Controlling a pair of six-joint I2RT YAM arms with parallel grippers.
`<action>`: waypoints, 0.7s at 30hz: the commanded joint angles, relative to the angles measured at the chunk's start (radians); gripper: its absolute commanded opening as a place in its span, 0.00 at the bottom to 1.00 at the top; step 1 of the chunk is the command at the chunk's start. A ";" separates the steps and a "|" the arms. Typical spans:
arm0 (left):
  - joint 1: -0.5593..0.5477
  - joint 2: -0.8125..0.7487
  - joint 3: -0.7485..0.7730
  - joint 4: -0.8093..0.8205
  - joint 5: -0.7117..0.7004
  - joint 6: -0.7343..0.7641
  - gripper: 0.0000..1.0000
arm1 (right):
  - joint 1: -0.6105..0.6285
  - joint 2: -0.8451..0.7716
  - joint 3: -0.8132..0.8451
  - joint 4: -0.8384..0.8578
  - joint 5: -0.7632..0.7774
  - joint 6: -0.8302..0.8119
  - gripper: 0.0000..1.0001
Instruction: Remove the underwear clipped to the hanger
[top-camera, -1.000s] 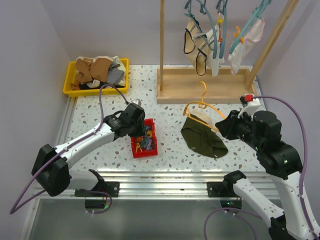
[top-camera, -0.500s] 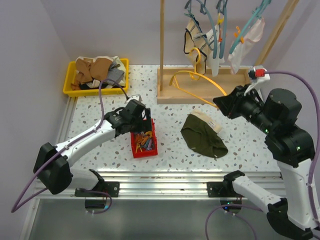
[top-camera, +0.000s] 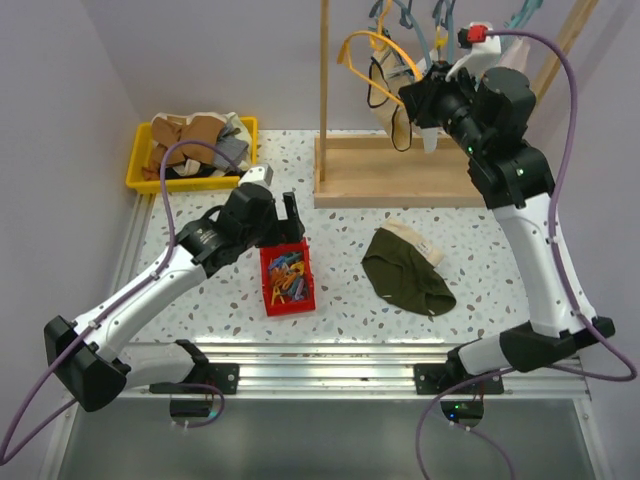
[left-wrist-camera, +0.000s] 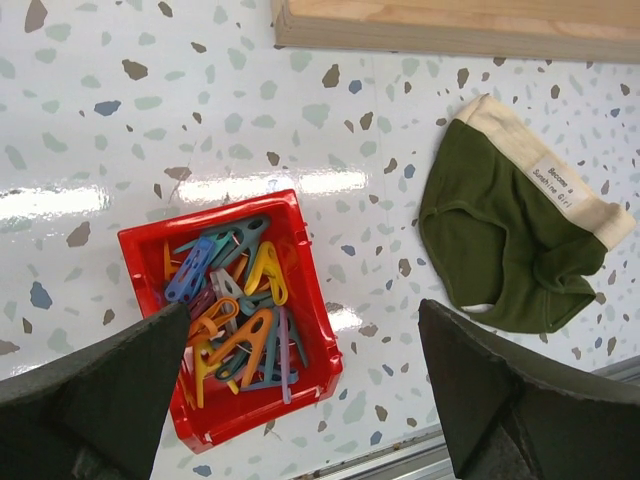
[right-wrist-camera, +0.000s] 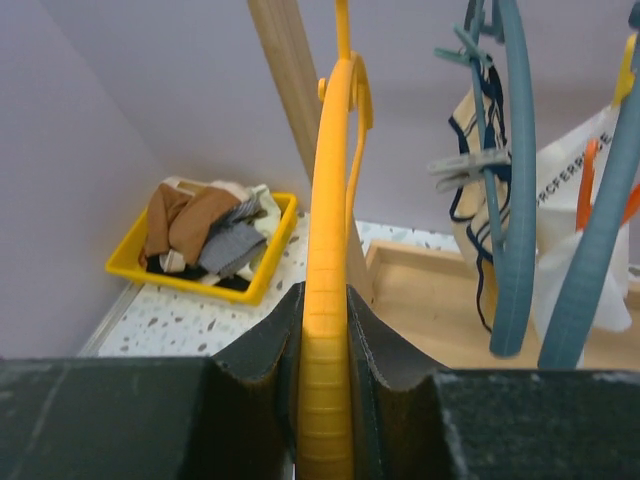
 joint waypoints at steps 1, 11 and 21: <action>0.005 -0.027 0.030 0.010 0.003 0.026 1.00 | -0.002 0.074 0.130 0.184 0.075 -0.017 0.00; 0.005 -0.030 0.043 0.035 0.026 0.019 1.00 | -0.001 0.328 0.425 0.131 0.090 -0.004 0.00; 0.005 -0.030 0.050 0.035 0.025 -0.001 1.00 | 0.083 0.385 0.396 0.088 0.082 0.009 0.00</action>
